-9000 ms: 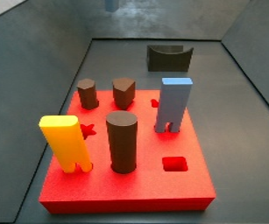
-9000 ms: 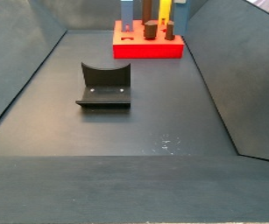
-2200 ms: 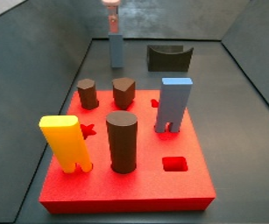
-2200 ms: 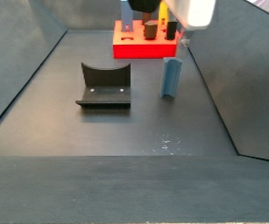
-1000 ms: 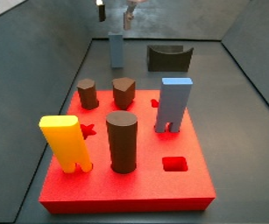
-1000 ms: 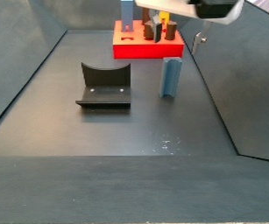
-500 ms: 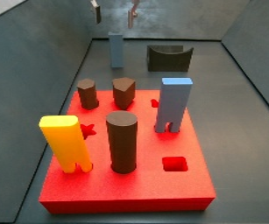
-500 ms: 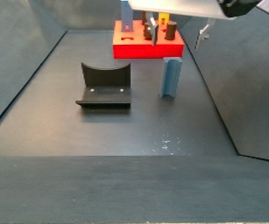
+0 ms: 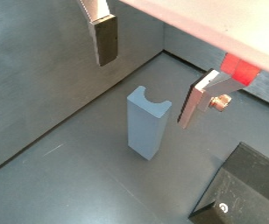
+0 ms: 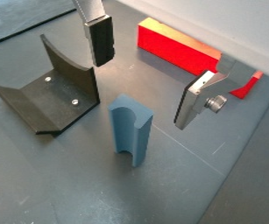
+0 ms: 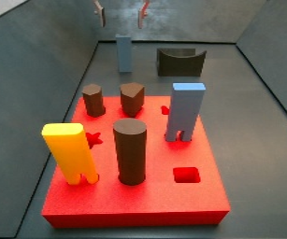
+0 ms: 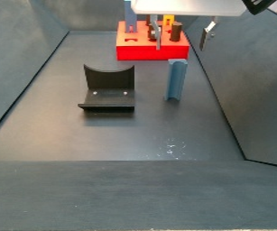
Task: Pick up the arch object. Move up. Rotate the arch object. Move to above the board. Insert the arch object.
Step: Rotate the arch object, then move to above the board.
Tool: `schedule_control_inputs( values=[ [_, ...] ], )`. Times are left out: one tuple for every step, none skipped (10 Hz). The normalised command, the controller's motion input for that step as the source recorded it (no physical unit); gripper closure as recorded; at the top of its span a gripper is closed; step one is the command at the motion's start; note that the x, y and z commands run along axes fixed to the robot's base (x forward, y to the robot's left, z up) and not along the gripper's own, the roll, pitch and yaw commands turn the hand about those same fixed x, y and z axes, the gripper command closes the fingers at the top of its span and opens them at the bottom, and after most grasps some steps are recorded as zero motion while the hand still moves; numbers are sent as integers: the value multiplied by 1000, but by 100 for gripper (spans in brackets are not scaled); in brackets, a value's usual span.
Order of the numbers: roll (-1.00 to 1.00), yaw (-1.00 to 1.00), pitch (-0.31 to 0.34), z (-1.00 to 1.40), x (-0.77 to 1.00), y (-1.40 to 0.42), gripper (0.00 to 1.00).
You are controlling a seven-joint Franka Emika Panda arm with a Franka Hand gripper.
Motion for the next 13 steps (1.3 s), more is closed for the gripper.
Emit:
schedule_control_inputs(
  values=[
    [-21, 166, 26, -1000, 0, 0, 0],
    [-18, 104, 3, -1000, 19, 2, 0],
    [-14, 88, -13, -1000, 28, 3, 0],
    [-10, 69, -22, -997, 33, 0, 0],
    [-5, 57, -28, -807, 32, -3, 0],
    [1, 52, -31, -608, 34, -3, 0],
    [3, 50, -28, -509, 33, -3, 0],
    [8, 48, -25, -314, 38, 0, 0],
    [10, 47, -26, -221, 42, 1, 0],
    [14, 45, -14, 0, 0, 0, 100],
    [-84, -71, -104, 1000, -93, 60, 100],
    [-84, -71, -99, 1000, -95, 60, 100],
    [-91, -66, -64, 1000, -98, 57, 100]
  ],
)
